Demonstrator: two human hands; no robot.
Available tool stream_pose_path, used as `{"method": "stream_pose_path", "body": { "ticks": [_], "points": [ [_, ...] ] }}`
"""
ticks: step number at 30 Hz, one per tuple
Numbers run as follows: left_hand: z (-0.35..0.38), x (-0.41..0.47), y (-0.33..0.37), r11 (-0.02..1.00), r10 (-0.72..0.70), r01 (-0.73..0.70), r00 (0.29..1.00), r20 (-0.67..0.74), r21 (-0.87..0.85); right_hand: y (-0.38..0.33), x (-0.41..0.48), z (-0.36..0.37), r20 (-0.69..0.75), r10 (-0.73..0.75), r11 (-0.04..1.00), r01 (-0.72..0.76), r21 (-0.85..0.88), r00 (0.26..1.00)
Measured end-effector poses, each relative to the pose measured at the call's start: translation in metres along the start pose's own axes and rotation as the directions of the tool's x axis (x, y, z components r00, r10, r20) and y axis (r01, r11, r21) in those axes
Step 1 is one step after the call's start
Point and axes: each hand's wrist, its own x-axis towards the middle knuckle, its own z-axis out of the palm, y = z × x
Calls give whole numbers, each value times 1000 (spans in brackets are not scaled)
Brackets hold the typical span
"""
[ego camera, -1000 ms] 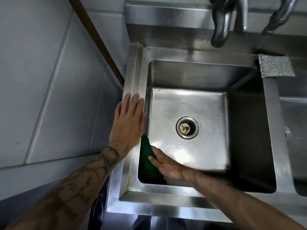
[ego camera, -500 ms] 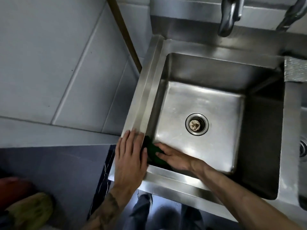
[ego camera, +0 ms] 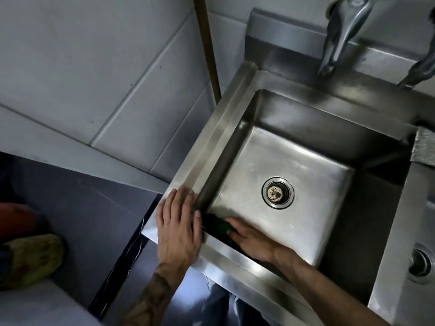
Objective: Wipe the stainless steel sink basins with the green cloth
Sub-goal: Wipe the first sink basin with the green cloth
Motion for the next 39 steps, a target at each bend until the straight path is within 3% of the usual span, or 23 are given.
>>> {"method": "stream_pose_path", "body": {
  "ticks": [5,9,15,20,27,34,39],
  "points": [
    [4,1,-5,999,17,-18,1000,25,42,-14,32,5,37,-16,998,14,63,999],
    [4,-2,-8,998,32,-34,998,51,54,43,-16,-12,135,101,994,-95,-52,986],
    [4,-2,-6,998,50,-50,999,5,40,103,-98,-22,45,366,930,-364,-47,930],
    [5,-1,-3,998,51,-52,999,17,35,56,-37,-6,35,271,960,-267,-88,962],
    [2,2,-5,996,54,-57,997,48,63,16,13,5,59,105,994,-106,9,993],
    [0,-2,-8,998,49,-52,996,70,33,55,-81,-18,45,290,954,-284,-95,956],
    [-3,-2,-8,998,66,-66,990,122,-2,65,-131,-34,42,520,847,-509,-150,853]
  ]
}}
